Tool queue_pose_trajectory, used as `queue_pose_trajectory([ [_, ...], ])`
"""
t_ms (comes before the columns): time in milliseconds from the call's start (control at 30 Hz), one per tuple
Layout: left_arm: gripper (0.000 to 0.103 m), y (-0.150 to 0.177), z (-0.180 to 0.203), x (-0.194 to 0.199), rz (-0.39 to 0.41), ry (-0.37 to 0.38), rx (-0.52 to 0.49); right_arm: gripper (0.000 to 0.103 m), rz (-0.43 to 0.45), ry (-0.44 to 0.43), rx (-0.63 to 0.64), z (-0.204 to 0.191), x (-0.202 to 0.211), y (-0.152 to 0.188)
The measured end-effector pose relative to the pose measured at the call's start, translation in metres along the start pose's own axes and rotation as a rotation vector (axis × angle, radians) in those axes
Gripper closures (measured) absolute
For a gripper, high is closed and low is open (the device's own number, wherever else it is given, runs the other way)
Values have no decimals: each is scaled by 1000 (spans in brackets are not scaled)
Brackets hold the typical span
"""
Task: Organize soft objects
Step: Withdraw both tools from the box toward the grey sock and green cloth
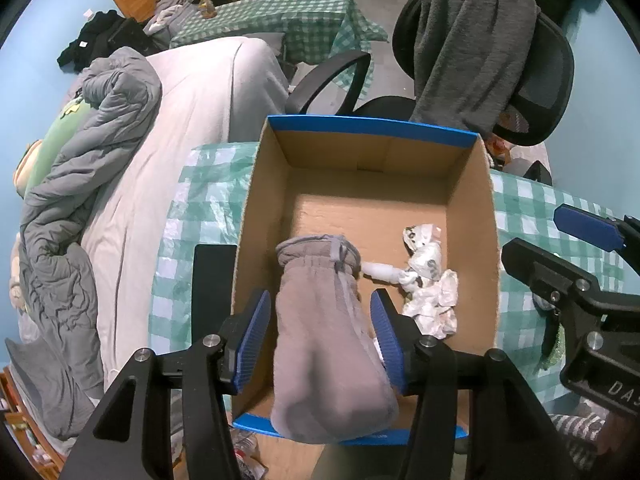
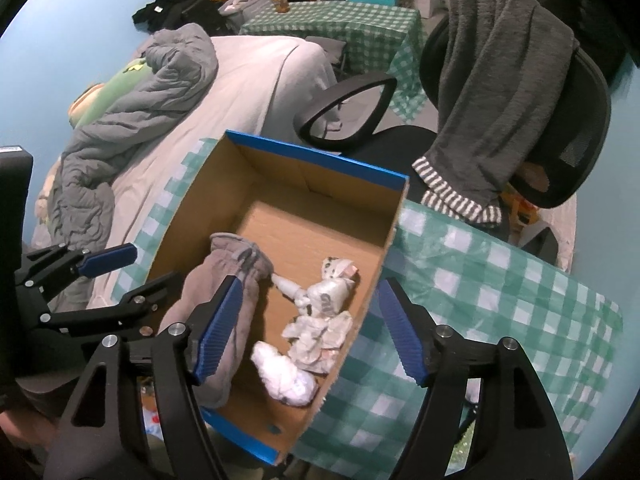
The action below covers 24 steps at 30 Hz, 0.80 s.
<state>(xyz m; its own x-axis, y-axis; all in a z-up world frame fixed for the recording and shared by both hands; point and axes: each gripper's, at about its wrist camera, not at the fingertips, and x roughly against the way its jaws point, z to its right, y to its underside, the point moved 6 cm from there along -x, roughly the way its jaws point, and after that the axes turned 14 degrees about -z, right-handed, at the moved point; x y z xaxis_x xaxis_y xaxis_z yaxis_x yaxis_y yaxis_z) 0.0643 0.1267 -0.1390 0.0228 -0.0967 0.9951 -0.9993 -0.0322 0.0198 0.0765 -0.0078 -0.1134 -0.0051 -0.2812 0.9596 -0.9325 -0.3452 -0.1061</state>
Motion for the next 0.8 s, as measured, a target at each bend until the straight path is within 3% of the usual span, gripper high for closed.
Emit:
queue_pose_trajectory([
  [333, 41, 10, 28, 11, 4, 3, -35, 23, -3, 45, -34, 29, 12, 18],
  [800, 33, 22, 81, 15, -6, -3, -107, 23, -24, 65, -119, 83, 23, 58],
])
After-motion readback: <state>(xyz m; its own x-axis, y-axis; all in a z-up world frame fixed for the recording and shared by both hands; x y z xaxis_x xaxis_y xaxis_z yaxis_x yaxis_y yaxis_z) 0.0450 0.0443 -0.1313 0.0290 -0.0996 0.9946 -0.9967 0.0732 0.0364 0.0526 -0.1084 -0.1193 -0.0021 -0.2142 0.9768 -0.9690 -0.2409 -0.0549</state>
